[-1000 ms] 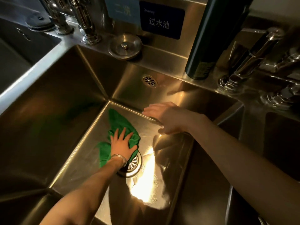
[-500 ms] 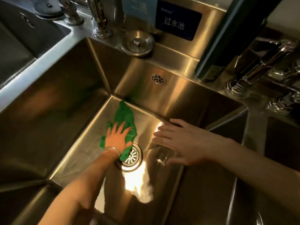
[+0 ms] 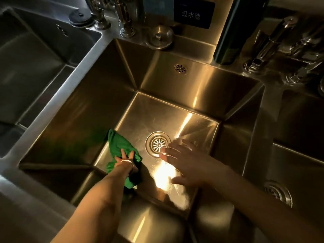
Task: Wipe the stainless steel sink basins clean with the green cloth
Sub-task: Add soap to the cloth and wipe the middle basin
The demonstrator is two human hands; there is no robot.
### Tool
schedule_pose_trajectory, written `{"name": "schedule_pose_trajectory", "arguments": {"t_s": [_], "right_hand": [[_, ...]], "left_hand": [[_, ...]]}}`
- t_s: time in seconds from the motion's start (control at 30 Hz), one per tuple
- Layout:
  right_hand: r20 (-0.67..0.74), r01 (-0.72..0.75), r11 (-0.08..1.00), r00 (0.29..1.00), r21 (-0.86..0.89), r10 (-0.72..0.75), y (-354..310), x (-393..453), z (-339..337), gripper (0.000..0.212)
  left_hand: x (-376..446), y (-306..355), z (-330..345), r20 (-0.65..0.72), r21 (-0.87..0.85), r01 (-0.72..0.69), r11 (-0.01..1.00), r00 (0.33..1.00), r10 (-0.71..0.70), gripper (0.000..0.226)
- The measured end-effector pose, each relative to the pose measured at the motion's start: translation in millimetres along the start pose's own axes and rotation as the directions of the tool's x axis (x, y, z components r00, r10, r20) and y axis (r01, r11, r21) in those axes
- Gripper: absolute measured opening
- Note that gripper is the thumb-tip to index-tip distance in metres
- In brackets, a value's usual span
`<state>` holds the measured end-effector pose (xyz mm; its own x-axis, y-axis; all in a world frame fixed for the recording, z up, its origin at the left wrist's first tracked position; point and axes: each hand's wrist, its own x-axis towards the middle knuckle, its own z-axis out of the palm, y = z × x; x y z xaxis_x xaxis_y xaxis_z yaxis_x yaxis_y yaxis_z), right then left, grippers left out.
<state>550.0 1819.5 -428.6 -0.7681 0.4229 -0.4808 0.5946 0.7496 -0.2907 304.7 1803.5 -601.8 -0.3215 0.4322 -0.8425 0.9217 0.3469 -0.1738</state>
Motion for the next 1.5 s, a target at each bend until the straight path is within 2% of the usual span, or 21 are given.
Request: {"name": "schedule_pose_trajectory", "arguments": {"t_s": [0.07, 0.17, 0.27, 0.4, 0.47, 0.53, 0.67, 0.73, 0.8, 0.9, 1.0, 1.07, 1.1, 1.17, 1.2, 1.27, 1.3, 1.37, 1.4, 1.43, 1.5], "right_hand": [[0.006, -0.019, 0.999, 1.000, 0.045, 0.018, -13.8, -2.3, 5.3, 0.071], [-0.022, -0.064, 0.993, 0.998, 0.102, 0.067, -24.6, -9.4, 10.8, 0.071], [0.041, -0.142, 0.982, 0.990, 0.125, 0.137, -25.4, -18.4, 16.8, 0.073], [0.023, -0.238, 0.965, 0.971, 0.111, 0.237, -26.4, -35.3, 8.5, 0.068], [0.002, -0.222, 0.970, 0.975, 0.095, 0.223, -23.4, -46.7, 2.0, 0.063], [-0.016, -0.152, 0.985, 0.988, 0.087, 0.154, -14.5, -58.7, 0.6, 0.060], [-0.069, -0.137, 0.990, 0.988, 0.030, 0.139, 5.7, -82.5, -2.6, 0.046], [-0.101, -0.126, 0.992, 0.987, 0.025, 0.128, 11.6, -88.8, 0.0, 0.046], [-0.093, -0.099, 0.994, 0.990, 0.035, 0.102, 10.0, -89.6, 3.9, 0.044], [-0.106, -0.082, 0.996, 0.991, 0.046, 0.087, 11.4, -87.1, 8.0, 0.042], [-0.138, -0.080, 0.996, 0.987, 0.036, 0.084, 11.7, -88.0, 10.7, 0.040], [-0.132, -0.095, 0.995, 0.986, 0.044, 0.100, 11.2, -87.3, 11.9, 0.040], [-0.127, -0.100, 0.994, 0.986, 0.047, 0.106, 11.1, -87.0, 12.9, 0.040], [-0.126, -0.109, 0.994, 0.986, 0.029, 0.112, 12.8, -86.4, 13.0, 0.041], [-0.128, -0.105, 0.994, 0.986, 0.020, 0.106, 14.5, -85.8, 11.6, 0.040], [-0.138, -0.094, 0.996, 0.986, 0.011, 0.095, 14.7, -87.4, 12.8, 0.039], [-0.141, -0.105, 0.994, 0.984, 0.012, 0.106, 13.6, -88.1, 13.8, 0.038], [-0.154, -0.117, 0.993, 0.981, 0.014, 0.117, 11.7, -88.2, 15.0, 0.037], [-0.160, -0.114, 0.993, 0.980, 0.015, 0.115, 11.4, -87.6, 15.7, 0.036], [-0.167, -0.113, 0.993, 0.979, 0.013, 0.114, 11.5, -87.1, 16.1, 0.036], [-0.177, -0.112, 0.994, 0.978, 0.004, 0.111, 12.1, -85.8, 16.2, 0.035]], "left_hand": [[-15.0, 12.2, 1.8, 0.103, 0.015, 0.004, 1.000, 0.995, -0.006, 0.095], [-30.8, 32.0, 12.2, 0.180, 0.049, -0.009, 0.999, 0.984, 0.000, 0.096], [-51.5, 53.2, 23.0, 0.228, 0.041, -0.043, 0.998, 0.973, 0.032, 0.096], [-66.9, 88.7, 52.7, 0.308, 0.154, -0.240, 0.959, 0.933, 0.184, 0.085], [-62.8, 104.8, 73.4, 0.271, 0.217, -0.341, 0.915, 0.921, 0.279, 0.072], [-74.4, 113.8, 82.5, 0.238, 0.369, -0.462, 0.807, 0.886, 0.398, 0.065], [-94.6, 121.2, 86.7, 0.268, 0.617, -0.572, 0.540, 0.798, 0.540, 0.083], [-91.9, 115.6, 88.8, 0.243, 0.643, -0.564, 0.518, 0.792, 0.561, 0.087], [-83.9, 109.4, 95.2, 0.189, 0.629, -0.559, 0.540, 0.784, 0.592, 0.085], [-69.3, 114.8, 89.2, 0.090, 0.659, -0.579, 0.480, 0.695, 0.714, 0.072], [-47.0, 135.3, 68.9, -0.003, 0.731, -0.531, 0.429, 0.626, 0.780, 0.076], [-26.3, 157.5, 52.3, -0.084, 0.730, -0.504, 0.462, 0.604, 0.793, 0.073], [-16.8, 169.4, 42.1, -0.149, 0.697, -0.501, 0.513, 0.599, 0.787, 0.070], [-1.4, 188.1, 28.3, -0.256, 0.598, -0.498, 0.628, 0.624, 0.738, 0.069], [1.2, 190.5, 24.5, -0.244, 0.588, -0.498, 0.637, 0.642, 0.727, 0.070], [-2.2, 173.6, 27.8, -0.124, 0.664, -0.529, 0.528, 0.618, 0.776, 0.082], [-0.4, 154.9, 36.6, -0.048, 0.723, -0.548, 0.421, 0.568, 0.822, 0.087], [6.2, 102.6, 51.3, 0.000, 0.737, -0.592, 0.327, 0.484, 0.875, 0.073], [15.3, 78.4, 56.2, -0.004, 0.751, -0.608, 0.259, 0.387, 0.922, 0.061], [20.0, 57.7, 58.6, 0.034, 0.730, -0.647, 0.220, 0.355, 0.934, 0.058], [23.9, 32.4, 62.6, 0.150, 0.731, -0.671, 0.126, 0.338, 0.929, 0.071]]}}
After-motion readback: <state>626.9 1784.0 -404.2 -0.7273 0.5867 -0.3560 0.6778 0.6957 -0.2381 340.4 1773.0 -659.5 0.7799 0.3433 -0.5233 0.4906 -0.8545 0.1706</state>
